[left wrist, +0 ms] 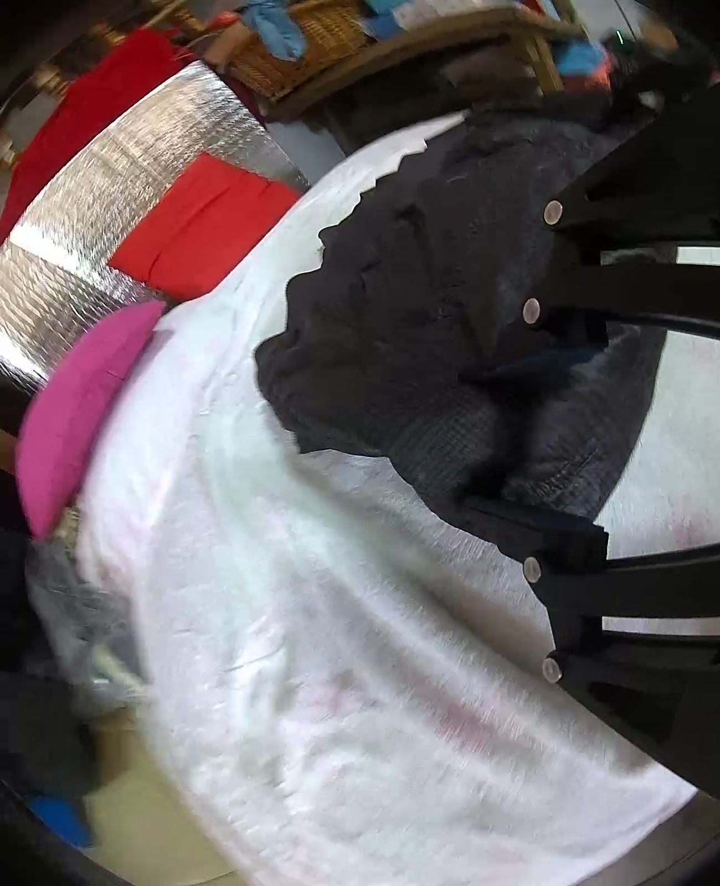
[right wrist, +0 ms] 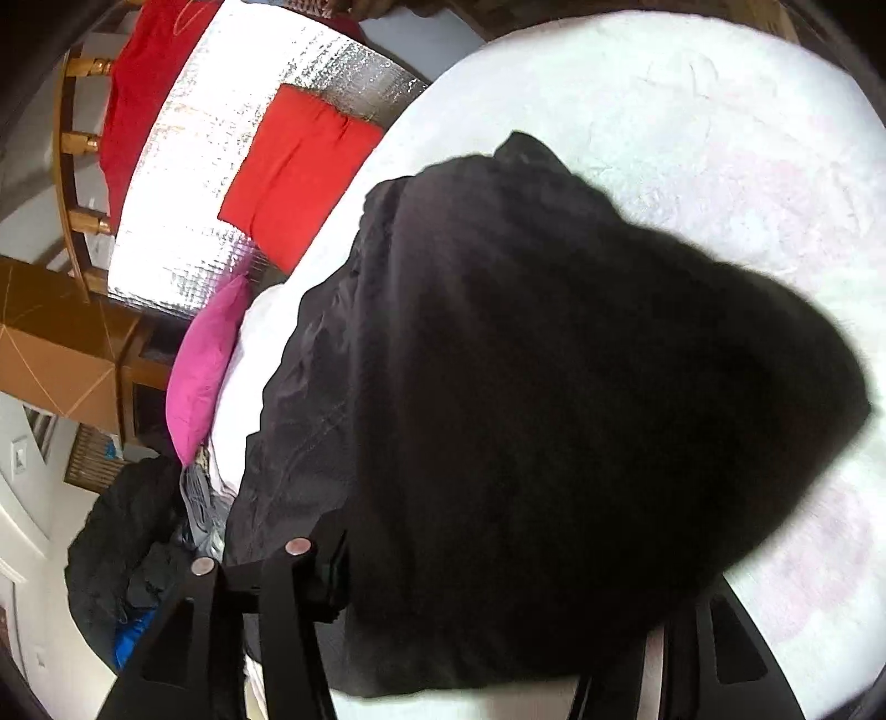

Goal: Fold large clothes

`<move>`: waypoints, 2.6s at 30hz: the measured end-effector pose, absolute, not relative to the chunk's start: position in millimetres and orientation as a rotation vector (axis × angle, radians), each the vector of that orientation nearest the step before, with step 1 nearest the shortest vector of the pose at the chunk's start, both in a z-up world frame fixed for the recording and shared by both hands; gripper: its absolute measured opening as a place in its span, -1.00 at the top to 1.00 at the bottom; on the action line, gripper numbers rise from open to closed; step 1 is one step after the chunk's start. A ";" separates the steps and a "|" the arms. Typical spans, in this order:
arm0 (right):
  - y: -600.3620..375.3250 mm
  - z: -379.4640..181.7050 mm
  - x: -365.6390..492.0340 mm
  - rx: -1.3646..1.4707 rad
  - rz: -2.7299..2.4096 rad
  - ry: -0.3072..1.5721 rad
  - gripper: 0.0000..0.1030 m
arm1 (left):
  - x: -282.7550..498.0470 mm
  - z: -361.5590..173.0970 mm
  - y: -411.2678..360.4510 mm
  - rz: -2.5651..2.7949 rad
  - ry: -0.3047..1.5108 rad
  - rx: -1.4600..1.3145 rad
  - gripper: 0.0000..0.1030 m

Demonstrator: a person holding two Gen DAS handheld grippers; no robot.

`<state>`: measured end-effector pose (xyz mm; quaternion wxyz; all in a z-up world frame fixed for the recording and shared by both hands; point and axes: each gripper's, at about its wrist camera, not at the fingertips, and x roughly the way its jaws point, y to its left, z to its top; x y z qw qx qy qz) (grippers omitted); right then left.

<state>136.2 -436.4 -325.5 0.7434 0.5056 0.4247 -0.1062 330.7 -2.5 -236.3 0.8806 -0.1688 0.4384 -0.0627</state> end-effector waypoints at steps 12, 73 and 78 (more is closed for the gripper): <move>-364.4 -221.3 110.6 0.528 -0.209 0.921 -0.31 | 298.9 -196.2 -15.2 -0.055 0.698 -0.101 -0.18; -213.9 -28.6 -39.5 0.134 -0.253 0.612 -0.48 | 29.8 -0.4 -8.6 0.050 0.253 0.059 -1.00; -203.8 -11.5 -54.0 0.133 -0.265 0.577 -0.48 | 9.6 10.4 -5.4 0.032 0.232 0.053 -1.00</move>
